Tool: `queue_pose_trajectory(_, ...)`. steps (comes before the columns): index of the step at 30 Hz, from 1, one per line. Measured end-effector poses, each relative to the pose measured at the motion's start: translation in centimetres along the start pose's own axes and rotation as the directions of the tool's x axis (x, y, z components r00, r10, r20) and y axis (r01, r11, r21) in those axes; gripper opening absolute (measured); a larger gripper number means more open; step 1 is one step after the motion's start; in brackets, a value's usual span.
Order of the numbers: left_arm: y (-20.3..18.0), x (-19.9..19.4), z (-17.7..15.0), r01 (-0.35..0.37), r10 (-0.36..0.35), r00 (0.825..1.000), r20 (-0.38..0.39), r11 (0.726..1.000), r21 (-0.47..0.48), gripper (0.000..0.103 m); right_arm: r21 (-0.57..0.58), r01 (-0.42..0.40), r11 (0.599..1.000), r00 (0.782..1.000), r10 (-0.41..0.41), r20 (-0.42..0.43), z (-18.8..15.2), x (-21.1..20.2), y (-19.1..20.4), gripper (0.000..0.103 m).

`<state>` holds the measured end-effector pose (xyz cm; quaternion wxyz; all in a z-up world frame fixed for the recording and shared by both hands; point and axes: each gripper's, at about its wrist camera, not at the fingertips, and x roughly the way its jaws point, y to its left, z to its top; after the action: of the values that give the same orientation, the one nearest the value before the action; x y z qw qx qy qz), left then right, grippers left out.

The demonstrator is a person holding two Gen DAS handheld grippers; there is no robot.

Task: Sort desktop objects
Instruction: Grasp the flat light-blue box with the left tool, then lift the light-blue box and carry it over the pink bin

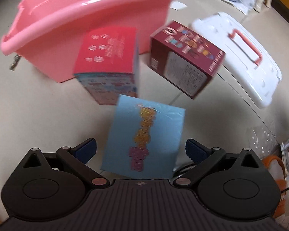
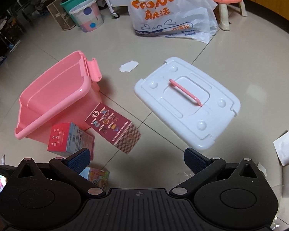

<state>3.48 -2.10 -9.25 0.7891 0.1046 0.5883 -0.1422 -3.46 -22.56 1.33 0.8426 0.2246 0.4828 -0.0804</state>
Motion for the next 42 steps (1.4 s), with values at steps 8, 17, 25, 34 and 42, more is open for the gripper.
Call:
queue_pose_trajectory(8, -0.9, 1.4, 0.1, -0.074, 0.072, 0.997, -0.042, 0.996, -0.052, 0.074, 0.061, 0.006, 0.998, 1.0, -0.004, -0.031, -0.4, 0.9, -1.3, 0.103)
queue_pose_trajectory(17, -2.0, -2.2, -0.2, -0.075, 0.075, 0.997, -0.009, 0.996, -0.049, 0.073, 0.019, 0.024, 1.0, 0.998, -0.023, -0.05, -1.0, 1.0, -1.1, 0.103)
queue_pose_trajectory(25, -1.0, -9.1, -1.3, -0.044, 0.071, 0.992, 0.108, 0.97, -0.239, 0.073, -0.005, 0.085, 0.996, 0.996, -0.085, -0.037, -1.7, 0.3, -2.1, 0.103)
queue_pose_trajectory(34, 2.2, -17.1, -0.6, 0.056, 0.092, 0.938, 0.335, 0.911, -0.408, 0.073, -0.063, 0.084, 0.995, 0.996, -0.085, -0.022, -3.1, -1.3, -1.7, 0.103)
queue_pose_trajectory(42, 4.7, -20.4, 1.8, 0.045, 0.153, 0.901, 0.405, 0.897, -0.439, 0.073, -0.102, 0.055, 0.993, 0.998, -0.056, -0.013, -3.0, -1.7, -1.0, 0.103)
